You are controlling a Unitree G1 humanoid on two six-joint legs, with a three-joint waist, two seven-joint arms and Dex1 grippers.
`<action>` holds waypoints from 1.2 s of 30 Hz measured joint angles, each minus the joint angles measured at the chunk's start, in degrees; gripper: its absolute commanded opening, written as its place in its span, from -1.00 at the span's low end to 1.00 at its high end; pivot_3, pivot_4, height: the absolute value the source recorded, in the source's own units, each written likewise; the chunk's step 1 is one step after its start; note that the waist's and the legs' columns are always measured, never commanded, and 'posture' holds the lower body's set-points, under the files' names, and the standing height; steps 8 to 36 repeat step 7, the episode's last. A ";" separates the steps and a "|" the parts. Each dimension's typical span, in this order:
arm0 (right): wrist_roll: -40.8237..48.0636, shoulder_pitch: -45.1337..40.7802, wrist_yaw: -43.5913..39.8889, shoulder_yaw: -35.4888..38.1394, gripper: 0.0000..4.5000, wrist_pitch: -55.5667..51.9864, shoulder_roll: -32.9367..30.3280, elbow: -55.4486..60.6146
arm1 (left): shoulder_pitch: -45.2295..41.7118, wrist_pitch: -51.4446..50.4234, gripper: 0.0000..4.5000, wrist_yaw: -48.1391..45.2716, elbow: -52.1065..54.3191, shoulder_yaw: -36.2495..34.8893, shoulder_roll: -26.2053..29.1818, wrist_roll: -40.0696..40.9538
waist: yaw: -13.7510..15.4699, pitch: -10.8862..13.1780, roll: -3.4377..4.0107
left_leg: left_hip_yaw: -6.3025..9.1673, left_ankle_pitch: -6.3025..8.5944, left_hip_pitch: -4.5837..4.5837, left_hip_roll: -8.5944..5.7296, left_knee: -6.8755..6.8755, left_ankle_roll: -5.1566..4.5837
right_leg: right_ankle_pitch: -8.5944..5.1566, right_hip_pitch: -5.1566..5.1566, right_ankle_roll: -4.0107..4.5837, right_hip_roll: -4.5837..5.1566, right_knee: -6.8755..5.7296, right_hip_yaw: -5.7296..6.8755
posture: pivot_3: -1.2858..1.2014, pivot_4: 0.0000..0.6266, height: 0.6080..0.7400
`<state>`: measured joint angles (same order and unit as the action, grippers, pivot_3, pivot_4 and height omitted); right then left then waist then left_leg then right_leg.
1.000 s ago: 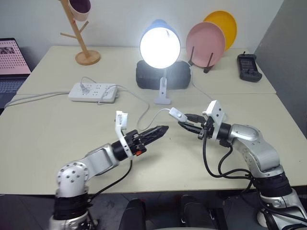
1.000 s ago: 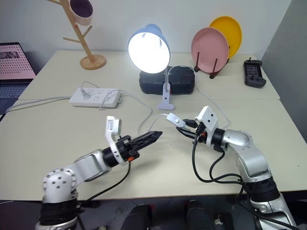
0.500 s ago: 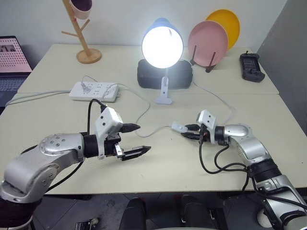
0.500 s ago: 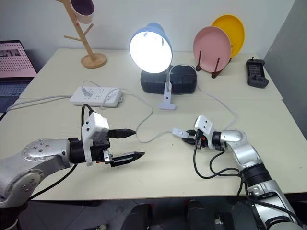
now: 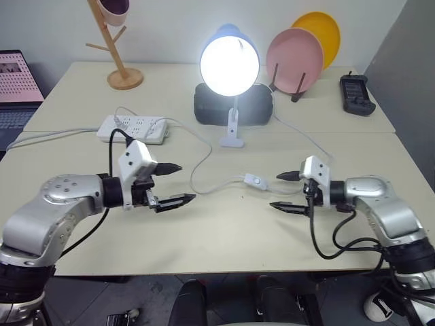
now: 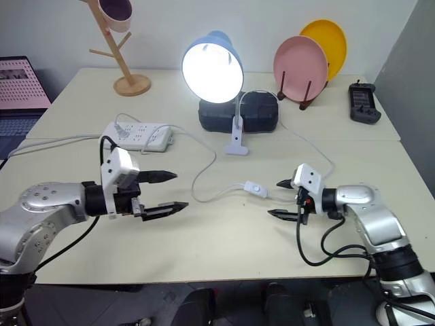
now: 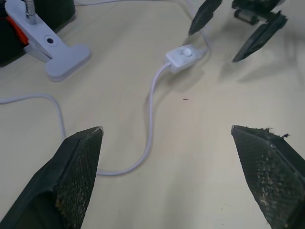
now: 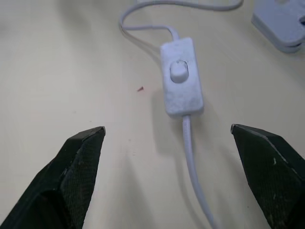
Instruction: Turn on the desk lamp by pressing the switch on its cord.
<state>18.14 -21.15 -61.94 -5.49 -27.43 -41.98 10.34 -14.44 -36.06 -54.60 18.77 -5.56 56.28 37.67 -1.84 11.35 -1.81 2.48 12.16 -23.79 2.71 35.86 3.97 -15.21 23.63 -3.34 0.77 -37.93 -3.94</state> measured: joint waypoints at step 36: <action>7.23 4.15 3.27 11.06 0.98 -9.24 -5.00 10.27 | -2.10 0.45 1.00 -4.54 -7.91 -1.58 4.80 -3.19 | -0.01 0.00 0.00 | -0.01 0.00 -0.01 0.00 0.05 0.00 | 0.00 0.02 0.00 0.00 -0.03 0.00 | 0.03 -0.52 1.00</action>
